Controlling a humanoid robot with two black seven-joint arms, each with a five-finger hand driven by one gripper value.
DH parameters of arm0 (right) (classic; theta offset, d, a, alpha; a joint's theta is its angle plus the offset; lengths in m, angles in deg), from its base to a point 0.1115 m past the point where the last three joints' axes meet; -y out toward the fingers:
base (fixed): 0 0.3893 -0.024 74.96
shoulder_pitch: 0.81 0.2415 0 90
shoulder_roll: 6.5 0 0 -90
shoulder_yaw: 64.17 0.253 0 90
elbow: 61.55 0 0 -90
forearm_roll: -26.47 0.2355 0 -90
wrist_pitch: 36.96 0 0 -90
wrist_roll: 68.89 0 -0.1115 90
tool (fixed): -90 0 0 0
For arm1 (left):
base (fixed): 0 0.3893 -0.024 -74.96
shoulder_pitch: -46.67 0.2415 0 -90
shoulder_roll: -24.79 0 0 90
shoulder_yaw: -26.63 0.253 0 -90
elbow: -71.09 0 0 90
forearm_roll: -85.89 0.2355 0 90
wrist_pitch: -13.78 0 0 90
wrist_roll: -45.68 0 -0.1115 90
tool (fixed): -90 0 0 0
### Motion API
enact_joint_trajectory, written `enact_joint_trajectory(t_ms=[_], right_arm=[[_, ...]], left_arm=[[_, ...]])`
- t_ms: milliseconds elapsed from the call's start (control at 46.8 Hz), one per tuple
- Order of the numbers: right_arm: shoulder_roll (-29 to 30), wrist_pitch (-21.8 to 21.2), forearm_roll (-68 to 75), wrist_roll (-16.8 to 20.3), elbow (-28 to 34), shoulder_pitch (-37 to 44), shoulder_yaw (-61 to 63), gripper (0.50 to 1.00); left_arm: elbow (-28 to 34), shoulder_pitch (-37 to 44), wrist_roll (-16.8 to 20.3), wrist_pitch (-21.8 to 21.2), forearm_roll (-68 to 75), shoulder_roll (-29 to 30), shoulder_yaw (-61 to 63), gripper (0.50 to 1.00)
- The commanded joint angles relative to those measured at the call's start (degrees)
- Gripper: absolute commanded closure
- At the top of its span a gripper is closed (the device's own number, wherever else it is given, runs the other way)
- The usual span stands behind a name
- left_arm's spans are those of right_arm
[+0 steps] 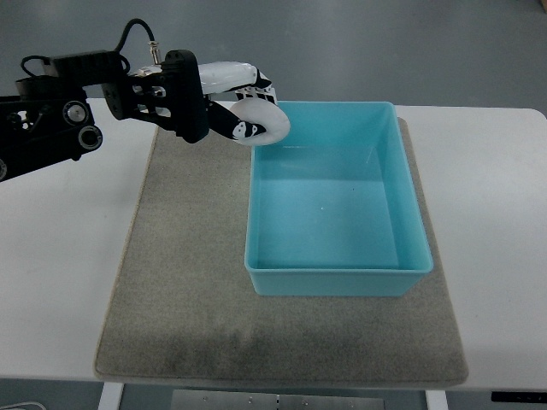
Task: Place white toy into blue box with left hand
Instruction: 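Lift the toy with the left hand and carry it over the blue box, then open the left hand fingers to drop the toy into the box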
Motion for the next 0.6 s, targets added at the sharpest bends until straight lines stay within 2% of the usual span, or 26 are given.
enact_joint_trajectory(t_ms=[0, 235, 427, 449, 513, 577], right_arm=[[0.00, 0.00, 0.00, 0.00, 0.00, -0.02, 0.00, 0.564], [0.00, 0.00, 0.00, 0.00, 0.00, -0.02, 0.00, 0.564], [0.00, 0.00, 0.00, 0.00, 0.00, -0.01, 0.00, 0.564], [0.00, 0.00, 0.00, 0.00, 0.00, -0.02, 0.00, 0.564], [0.00, 0.00, 0.00, 0.00, 0.00, -0.02, 0.00, 0.564], [0.00, 0.00, 0.00, 0.00, 0.00, -0.02, 0.00, 0.564]], left_arm=[[0.08, 0.17, 0.15, -0.19, 0.02, -2.16, 0.00, 1.000], [2.27, 3.86, 0.15, 0.25, 1.08, -8.75, 0.79, 1.000], [3.86, 6.23, 0.15, 0.33, 1.25, -10.16, 2.55, 1.000], [3.86, 6.32, 0.15, 0.33, 1.25, -10.16, 2.64, 0.952], [3.86, 6.32, 0.15, 0.33, 1.25, -10.25, 2.90, 0.710], [3.86, 6.32, 0.06, 0.25, 1.25, -10.25, 2.90, 0.575]])
